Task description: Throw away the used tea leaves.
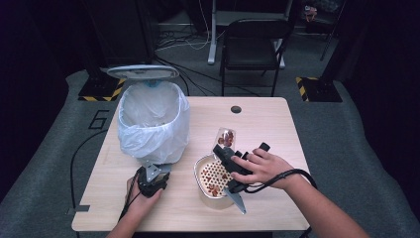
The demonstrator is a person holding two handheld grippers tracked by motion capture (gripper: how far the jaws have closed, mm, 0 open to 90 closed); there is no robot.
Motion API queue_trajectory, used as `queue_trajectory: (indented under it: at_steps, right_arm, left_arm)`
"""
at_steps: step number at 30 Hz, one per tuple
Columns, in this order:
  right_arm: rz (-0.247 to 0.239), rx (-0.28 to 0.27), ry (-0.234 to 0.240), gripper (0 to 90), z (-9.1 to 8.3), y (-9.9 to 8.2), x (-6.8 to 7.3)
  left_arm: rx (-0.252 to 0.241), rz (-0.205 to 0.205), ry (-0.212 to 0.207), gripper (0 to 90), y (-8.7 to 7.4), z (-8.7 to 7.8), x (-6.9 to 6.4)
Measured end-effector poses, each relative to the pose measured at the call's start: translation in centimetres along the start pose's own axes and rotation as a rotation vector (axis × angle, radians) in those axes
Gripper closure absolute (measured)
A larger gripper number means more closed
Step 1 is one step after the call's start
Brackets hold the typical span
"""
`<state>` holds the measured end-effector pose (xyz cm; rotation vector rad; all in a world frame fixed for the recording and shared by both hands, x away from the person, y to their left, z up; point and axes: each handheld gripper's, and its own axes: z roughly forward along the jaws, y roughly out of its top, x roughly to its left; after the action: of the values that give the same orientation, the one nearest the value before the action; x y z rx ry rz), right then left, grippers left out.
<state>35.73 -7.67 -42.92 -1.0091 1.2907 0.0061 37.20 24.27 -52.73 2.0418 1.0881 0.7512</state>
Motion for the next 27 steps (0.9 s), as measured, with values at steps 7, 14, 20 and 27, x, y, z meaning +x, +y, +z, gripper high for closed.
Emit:
queue_trajectory:
  at_steps: [7, 14, 20, 27]
  right_arm:
    - [0.001, -0.005, -0.009, 48.1, 0.06, 0.16, -0.09]
    - [0.004, 0.003, -0.007, 48.1, -0.08, 0.07, -0.52]
    - [0.0, -0.003, -0.01, 48.1, -0.06, 0.03, -0.49]
    - [0.005, -0.013, -0.004, 48.1, -0.04, 0.11, -0.66]
  left_arm:
    - [0.0, 0.001, 0.001, 49.3, 0.0, 0.0, 0.0]
    - [0.0, 0.001, 0.001, 49.3, 0.0, 0.0, 0.0]
    - [0.001, 0.002, 0.0, 49.3, 0.0, 0.0, 0.01]
    - [0.0, 0.001, 0.0, 49.3, 0.0, 0.0, 0.0]
